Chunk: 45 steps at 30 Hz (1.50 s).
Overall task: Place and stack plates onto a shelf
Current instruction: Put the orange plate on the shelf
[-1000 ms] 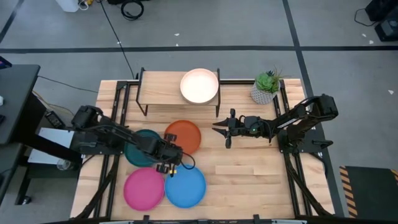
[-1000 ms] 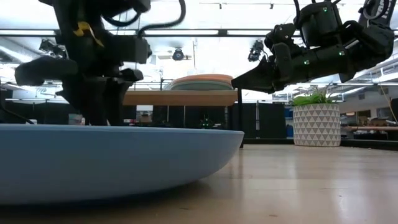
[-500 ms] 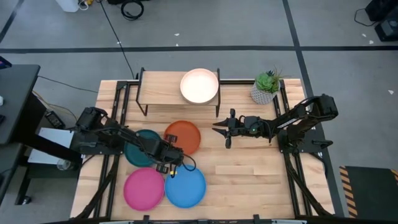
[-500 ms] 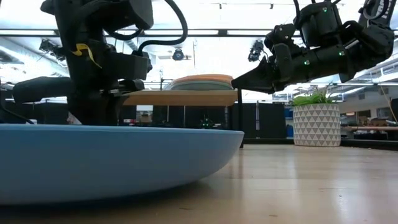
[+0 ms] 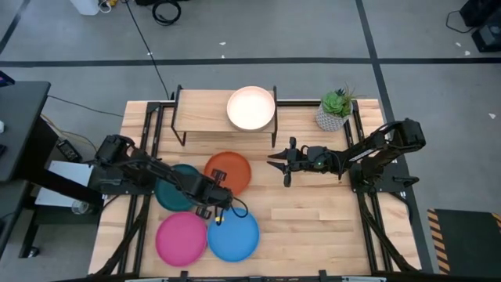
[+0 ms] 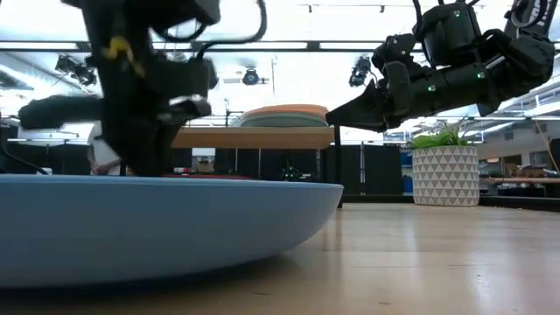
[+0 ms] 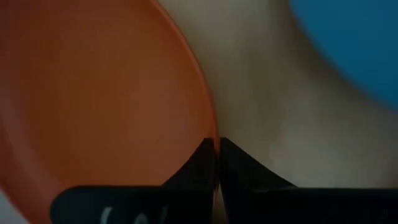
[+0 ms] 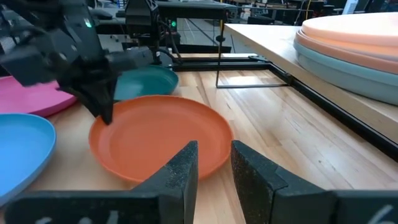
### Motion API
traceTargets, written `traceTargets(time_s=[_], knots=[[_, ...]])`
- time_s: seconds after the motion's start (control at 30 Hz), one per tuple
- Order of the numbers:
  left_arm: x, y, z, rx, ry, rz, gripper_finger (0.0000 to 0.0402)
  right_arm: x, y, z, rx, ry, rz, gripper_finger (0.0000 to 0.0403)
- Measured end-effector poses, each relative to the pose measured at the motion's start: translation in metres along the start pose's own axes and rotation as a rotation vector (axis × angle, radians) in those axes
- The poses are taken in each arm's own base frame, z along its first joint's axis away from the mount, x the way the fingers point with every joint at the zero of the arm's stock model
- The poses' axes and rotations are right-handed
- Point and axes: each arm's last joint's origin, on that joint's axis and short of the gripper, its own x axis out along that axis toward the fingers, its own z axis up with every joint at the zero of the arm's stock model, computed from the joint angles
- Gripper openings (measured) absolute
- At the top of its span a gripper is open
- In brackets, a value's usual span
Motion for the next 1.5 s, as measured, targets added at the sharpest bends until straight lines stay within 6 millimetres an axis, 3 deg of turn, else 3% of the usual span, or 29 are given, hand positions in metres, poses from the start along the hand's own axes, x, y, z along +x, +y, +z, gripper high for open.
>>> traceTargets(time_s=[0.17, 0.33, 0.57, 0.77, 0.97, 1.27, 1.5], knots=[[-0.028, 0.007, 0.021, 0.0, -0.023, -0.025, 0.0014, 0.0, 0.0, -0.001, -0.002, 0.012, 0.001, 0.0102], [-0.075, 0.019, 0.031, -0.024, -0.108, -0.019, 0.0014, 0.0, 0.0, -0.002, -0.004, 0.022, 0.002, 0.0102], [-0.144, 0.034, -0.002, -0.166, -0.238, 0.045, 0.0014, 0.0, 0.002, -0.003, -0.002, 0.034, 0.009, 0.0102], [-0.181, 0.044, -0.041, -0.286, -0.249, 0.186, 0.0014, 0.0, 0.002, -0.003, 0.008, 0.029, 0.007, 0.0102], [-0.193, 0.063, -0.055, -0.377, -0.29, 0.323, 0.0014, 0.0, 0.002, -0.002, 0.012, 0.02, 0.007, 0.0102], [-0.181, 0.115, -0.074, -0.484, -0.151, 0.412, 0.0015, 0.0, 0.002, -0.001, 0.013, 0.012, 0.008, 0.0102], [-0.167, 0.146, -0.087, -0.523, -0.083, 0.33, 0.0015, 0.0, 0.002, -0.001, 0.005, 0.013, 0.008, 0.0102]])
